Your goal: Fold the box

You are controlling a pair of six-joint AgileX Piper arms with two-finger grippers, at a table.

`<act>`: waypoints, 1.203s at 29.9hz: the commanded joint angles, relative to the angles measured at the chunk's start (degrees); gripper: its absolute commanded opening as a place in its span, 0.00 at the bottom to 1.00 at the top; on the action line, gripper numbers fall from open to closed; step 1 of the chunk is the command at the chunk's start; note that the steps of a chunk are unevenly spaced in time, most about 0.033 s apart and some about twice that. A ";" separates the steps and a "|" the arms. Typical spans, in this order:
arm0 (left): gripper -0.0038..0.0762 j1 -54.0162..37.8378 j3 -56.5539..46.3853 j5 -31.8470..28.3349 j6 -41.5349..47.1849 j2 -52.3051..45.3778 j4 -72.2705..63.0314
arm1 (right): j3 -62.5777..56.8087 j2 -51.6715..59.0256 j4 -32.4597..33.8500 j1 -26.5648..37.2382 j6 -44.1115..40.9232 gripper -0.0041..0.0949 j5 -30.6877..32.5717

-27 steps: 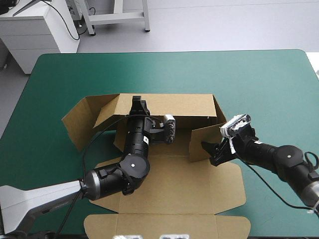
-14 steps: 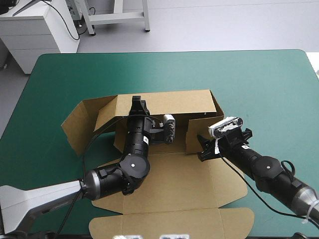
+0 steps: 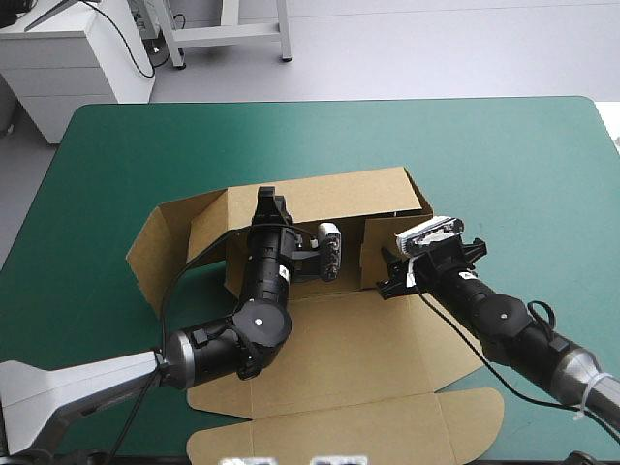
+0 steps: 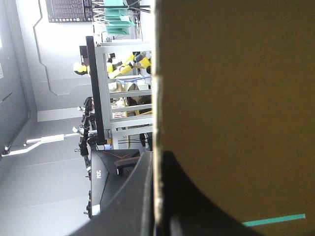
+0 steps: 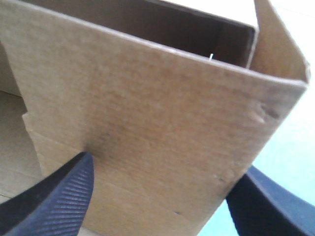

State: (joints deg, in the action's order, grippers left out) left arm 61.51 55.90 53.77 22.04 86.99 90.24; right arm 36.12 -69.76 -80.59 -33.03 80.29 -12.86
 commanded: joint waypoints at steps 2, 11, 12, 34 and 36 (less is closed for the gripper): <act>0.04 0.27 1.39 1.73 0.50 -2.37 4.07 | 2.08 -0.79 3.20 -0.06 -3.44 0.72 -1.99; 0.04 0.27 1.39 1.73 0.50 -2.37 4.07 | 2.28 -1.21 6.60 -0.06 -8.03 0.72 -3.87; 0.04 0.27 1.39 1.73 0.50 -2.37 4.07 | 2.28 -1.34 6.60 -0.06 -8.33 0.72 -4.15; 0.04 0.27 1.39 1.61 0.50 -2.37 4.07 | 2.28 -1.82 15.32 -0.06 -19.27 0.02 -1.52; 0.04 0.27 1.39 1.61 0.50 -2.37 4.07 | 2.28 -1.82 15.32 -0.06 -19.67 0.04 -1.15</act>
State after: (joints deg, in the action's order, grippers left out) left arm 61.45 55.90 55.07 22.04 86.99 90.14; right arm 36.55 -73.03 -67.44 -32.92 60.59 -15.06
